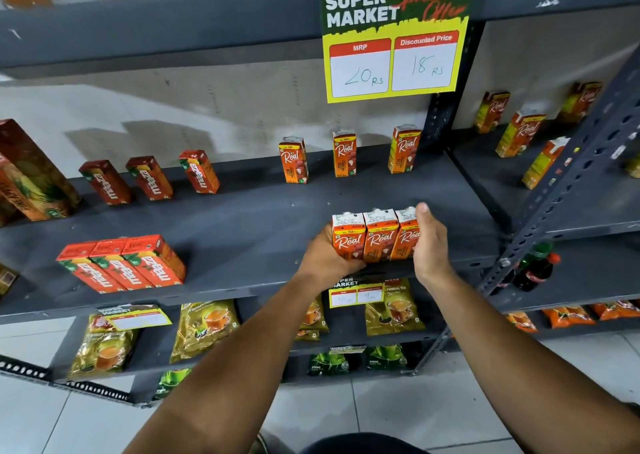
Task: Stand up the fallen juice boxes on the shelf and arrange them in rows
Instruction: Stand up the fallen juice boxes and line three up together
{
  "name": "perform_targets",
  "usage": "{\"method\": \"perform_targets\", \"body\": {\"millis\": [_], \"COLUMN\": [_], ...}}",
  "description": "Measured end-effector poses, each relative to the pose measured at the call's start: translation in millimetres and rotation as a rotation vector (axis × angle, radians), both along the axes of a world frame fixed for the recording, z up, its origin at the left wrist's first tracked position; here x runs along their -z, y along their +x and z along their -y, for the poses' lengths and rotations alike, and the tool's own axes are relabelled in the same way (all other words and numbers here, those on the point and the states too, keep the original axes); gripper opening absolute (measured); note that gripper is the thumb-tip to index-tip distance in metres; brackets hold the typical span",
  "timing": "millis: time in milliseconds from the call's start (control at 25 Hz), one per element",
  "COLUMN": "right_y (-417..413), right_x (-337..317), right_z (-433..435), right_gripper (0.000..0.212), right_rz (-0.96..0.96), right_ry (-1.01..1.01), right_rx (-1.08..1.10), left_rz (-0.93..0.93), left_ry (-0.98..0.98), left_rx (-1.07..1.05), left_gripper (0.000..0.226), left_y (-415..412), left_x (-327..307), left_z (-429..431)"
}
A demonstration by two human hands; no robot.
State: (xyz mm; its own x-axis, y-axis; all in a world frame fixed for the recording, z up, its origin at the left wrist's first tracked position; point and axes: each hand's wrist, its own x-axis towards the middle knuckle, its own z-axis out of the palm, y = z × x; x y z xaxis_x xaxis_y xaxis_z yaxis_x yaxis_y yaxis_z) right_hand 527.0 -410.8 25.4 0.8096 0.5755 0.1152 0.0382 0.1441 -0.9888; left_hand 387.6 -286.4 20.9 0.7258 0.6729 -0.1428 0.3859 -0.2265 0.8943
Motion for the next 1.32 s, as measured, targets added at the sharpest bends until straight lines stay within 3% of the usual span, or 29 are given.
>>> {"method": "perform_targets", "body": {"millis": [320,440,520,600,720,840,920,960,1040,1120,1160,1240,1320], "right_y": [1,2,1,-2,-31,-74,-77,-69,-50,-38,-35,-30,-29], "right_x": [6,6,3,-2,6,29,37,36,22,14,13,13,5], "right_z": [-3,0,5,12,25,25,13,7,0,0,1,0,-7], "right_gripper": [0.040,0.053,0.062,0.047,0.028,0.022,0.044,0.056,0.062,0.049,0.037,0.013,0.013], "right_rz": [-0.014,0.023,0.005,0.028,0.207,0.356,0.467,0.483,0.346,0.191,0.126,0.027,0.006], "right_ry": [0.027,0.021,0.081,0.197,0.271,0.135,0.063,0.086,0.183,0.216,0.201,0.252,0.263], "right_rx": [0.017,-0.023,0.033,0.207,0.328,0.322,0.443,0.518,0.534,0.396,0.338,0.324,0.350], "left_rz": [0.022,0.025,0.104,0.269,0.480,0.620,0.592,0.577,0.501,0.385,0.355,0.369,0.363], "left_ry": [0.026,-0.011,-0.084,-0.141,-0.076,0.094,0.132,0.128,0.141,0.046,-0.061,-0.238,-0.366], "left_rx": [0.015,0.033,0.069,0.036,-0.151,-0.458,-0.625,-0.597,-0.316,-0.072,-0.027,-0.001,-0.033], "left_gripper": [0.072,0.081,0.101,0.109,0.070,0.037,0.039,0.049,0.086,0.119,0.125,0.114,0.089], "left_y": [1,2,-6,-27,-80,-168,-210,-207,-165,-108,-83,-55,-42], "left_x": [5,2,-1,-4,4,21,30,28,8,-19,-31,-37,-33], "left_z": [-2,-1,-5,-3,9,11,15,19,27,26,22,12,13]}}
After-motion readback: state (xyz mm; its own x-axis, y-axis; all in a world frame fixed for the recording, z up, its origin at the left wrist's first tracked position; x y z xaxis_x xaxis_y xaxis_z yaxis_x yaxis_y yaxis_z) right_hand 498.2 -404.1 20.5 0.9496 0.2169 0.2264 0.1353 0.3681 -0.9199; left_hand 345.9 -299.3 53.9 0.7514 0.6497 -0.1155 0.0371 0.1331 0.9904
